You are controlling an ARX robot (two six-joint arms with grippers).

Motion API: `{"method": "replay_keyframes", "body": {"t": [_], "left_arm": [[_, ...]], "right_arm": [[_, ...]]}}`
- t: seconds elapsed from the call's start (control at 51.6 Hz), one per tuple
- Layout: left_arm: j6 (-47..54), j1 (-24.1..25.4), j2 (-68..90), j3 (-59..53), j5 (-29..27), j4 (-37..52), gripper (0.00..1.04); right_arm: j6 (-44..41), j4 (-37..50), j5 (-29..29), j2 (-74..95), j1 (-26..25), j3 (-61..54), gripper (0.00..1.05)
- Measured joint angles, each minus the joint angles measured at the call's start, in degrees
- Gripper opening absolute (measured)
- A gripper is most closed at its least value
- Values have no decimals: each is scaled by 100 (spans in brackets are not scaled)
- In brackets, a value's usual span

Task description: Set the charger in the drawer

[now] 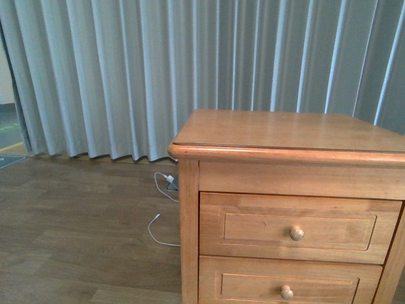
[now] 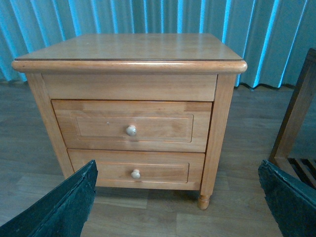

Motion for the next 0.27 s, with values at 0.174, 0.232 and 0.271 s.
{"method": "replay_keyframes", "body": {"t": [0.174,0.232,0.271], "left_arm": [[0,0,0,0,0,0,99],[0,0,0,0,0,0,99],[-2,0,0,0,0,0,99]], "right_arm": [[0,0,0,0,0,0,97],[0,0,0,0,0,0,97],[0,0,0,0,0,0,97]]}}
